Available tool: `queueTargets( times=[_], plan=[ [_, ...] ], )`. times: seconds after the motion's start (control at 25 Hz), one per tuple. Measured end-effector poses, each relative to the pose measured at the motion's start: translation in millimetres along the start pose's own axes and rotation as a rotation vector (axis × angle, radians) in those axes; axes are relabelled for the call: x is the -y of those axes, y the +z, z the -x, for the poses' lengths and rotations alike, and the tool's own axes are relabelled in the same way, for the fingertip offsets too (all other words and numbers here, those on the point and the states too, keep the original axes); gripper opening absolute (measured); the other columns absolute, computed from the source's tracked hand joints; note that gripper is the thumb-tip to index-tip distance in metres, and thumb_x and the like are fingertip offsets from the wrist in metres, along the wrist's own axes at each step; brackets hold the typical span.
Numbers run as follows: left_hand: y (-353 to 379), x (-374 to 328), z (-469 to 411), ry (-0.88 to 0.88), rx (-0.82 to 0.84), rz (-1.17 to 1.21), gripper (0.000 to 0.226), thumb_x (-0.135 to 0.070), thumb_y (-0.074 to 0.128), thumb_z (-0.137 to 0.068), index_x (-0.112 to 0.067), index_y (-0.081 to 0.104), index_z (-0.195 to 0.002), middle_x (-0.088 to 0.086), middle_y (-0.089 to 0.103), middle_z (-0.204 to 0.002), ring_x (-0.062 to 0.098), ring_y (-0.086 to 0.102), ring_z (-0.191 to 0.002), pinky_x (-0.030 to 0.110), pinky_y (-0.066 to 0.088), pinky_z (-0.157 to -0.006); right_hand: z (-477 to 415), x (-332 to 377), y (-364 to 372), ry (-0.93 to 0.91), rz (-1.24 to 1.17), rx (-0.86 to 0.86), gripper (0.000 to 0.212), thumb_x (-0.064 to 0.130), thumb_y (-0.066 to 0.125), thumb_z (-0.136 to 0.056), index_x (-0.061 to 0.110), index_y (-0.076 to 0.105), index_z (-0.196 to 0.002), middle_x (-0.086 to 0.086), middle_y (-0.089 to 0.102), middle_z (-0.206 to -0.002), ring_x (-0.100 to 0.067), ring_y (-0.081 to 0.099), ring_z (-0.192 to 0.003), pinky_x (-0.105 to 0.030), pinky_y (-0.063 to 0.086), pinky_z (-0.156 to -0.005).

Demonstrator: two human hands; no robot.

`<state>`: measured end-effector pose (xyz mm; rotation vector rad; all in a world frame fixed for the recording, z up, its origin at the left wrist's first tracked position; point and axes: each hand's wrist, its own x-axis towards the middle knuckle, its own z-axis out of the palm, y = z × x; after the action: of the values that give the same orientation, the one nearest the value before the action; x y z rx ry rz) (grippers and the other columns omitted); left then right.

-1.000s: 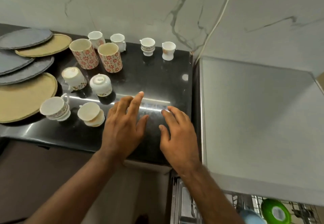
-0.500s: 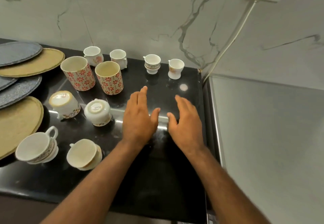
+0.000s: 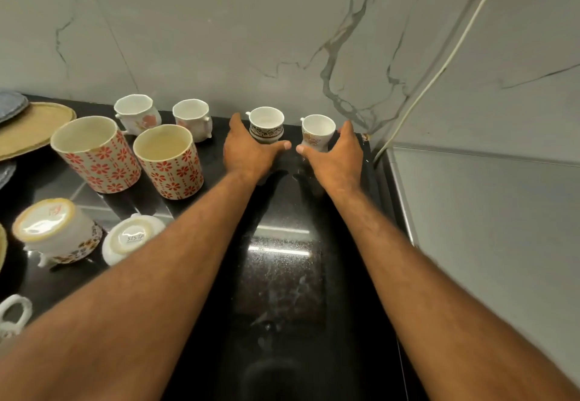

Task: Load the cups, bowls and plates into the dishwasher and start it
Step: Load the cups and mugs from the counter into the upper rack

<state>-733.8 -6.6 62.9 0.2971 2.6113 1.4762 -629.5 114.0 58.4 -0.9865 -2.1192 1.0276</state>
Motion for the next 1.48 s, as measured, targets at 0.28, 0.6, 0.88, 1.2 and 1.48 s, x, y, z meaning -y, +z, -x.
queueTargets(
  times=[0.28, 0.6, 0.88, 1.2, 1.48],
  plan=[
    [11, -11, -14, -0.013, -0.033, -0.04, 0.085, -0.055, 0.088, -0.065, -0.023, 0.048, -0.133, 0.002, 0.065, -0.127, 0.027, 0.059, -0.122, 0.048, 0.042, -0.11, -16, -8, 12, -0.026, -0.005, -0.009, 0.08, 0.038, 0.087, -0.068, 0.012, 0.047, -0.133, 0.001, 0.068, -0.113, -0.018, 0.065, -0.104, -0.036, 0.057, -0.09],
    [7, -18, -3, -0.07, -0.027, 0.024, 0.078, -0.041, 0.086, -0.064, -0.023, 0.049, -0.13, 0.001, 0.061, -0.121, 0.024, 0.059, -0.113, 0.036, 0.052, -0.093, 5, -4, -15, -0.057, 0.0, -0.022, 0.063, 0.032, 0.088, -0.071, 0.016, 0.057, -0.124, 0.014, 0.058, -0.101, -0.004, 0.054, -0.091, -0.001, 0.03, -0.059],
    [-24, -16, 73, 0.028, 0.003, 0.159, 0.078, -0.036, 0.092, -0.058, -0.026, 0.054, -0.125, -0.007, 0.064, -0.116, 0.013, 0.063, -0.106, 0.033, 0.056, -0.092, 60, -13, -69, -0.158, -0.053, 0.047, 0.048, 0.04, 0.089, -0.068, 0.027, 0.067, -0.109, 0.014, 0.071, -0.099, -0.002, 0.066, -0.092, -0.023, 0.058, -0.078],
    [-52, -57, 213, 0.107, 0.097, 0.182, 0.077, -0.031, 0.093, -0.067, -0.027, 0.05, -0.13, -0.013, 0.061, -0.113, 0.002, 0.06, -0.103, 0.022, 0.051, -0.085, 146, -16, -178, -0.194, -0.151, 0.114, 0.06, 0.041, 0.088, -0.074, 0.023, 0.062, -0.125, 0.012, 0.068, -0.113, -0.006, 0.064, -0.1, -0.007, 0.051, -0.077],
    [-38, -86, 365, 0.173, 0.177, 0.24, 0.076, -0.041, 0.095, -0.061, -0.027, 0.055, -0.123, -0.011, 0.069, -0.111, 0.006, 0.069, -0.101, 0.034, 0.06, -0.089, 225, -47, -294, -0.225, -0.274, 0.162, 0.06, 0.037, 0.085, -0.08, 0.019, 0.058, -0.13, 0.005, 0.066, -0.12, -0.015, 0.065, -0.107, -0.027, 0.059, -0.088]
  ],
)
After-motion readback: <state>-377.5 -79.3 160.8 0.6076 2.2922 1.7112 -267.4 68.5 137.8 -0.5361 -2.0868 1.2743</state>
